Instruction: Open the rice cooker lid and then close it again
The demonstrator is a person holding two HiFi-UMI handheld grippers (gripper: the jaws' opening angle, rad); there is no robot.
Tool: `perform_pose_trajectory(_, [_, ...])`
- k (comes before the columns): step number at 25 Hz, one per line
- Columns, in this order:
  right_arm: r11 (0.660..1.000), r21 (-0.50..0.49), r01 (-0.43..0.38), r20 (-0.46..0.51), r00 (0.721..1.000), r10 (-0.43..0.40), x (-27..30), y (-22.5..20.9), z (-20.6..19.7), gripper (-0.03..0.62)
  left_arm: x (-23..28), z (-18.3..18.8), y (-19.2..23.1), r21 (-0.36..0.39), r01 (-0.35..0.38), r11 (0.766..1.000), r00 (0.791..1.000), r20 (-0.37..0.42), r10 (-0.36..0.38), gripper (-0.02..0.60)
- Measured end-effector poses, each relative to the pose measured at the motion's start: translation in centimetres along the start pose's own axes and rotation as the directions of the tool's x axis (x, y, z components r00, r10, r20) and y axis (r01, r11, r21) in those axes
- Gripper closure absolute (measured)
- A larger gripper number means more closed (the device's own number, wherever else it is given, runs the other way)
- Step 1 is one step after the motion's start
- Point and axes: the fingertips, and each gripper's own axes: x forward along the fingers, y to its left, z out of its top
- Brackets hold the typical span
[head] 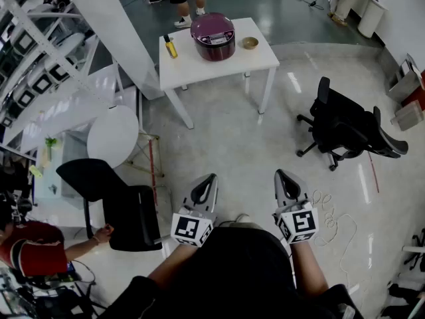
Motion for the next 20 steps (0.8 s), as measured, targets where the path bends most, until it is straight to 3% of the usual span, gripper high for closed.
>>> perform_pose_trajectory(3, [1.000,-0.001,-0.005,-0.024,1.000,0.005,-0.1,-0.8,-0.6,0.597,0.7,-0.2,-0.7,-0.003,0.015,1.000,1.000,0.020,-0.015,0.577])
perform_pose_trajectory(8, [0.996,0.093,0.004,-0.019,1.000,-0.002,-0.7,-2.0,-1.4,0.595,0.9,-0.6,-0.5,-0.049,0.006,0.999,1.000,0.013,-0.005,0.577])
perform_pose_trajectory(12, [0.996,0.086,0.011,-0.015,1.000,-0.009,-1.3,-2.4,-1.7,0.595,0.9,-2.1,-0.4,-0.049,0.000,0.999,1.000,-0.025,-0.001,0.577])
perform_pose_trajectory(20, [0.997,0.076,0.008,-0.017,1.000,-0.007,-1.6,-3.1,-1.9,0.595,0.4,-1.8,0.1,-0.057,-0.006,0.998,1.000,0.001,0.006,0.577])
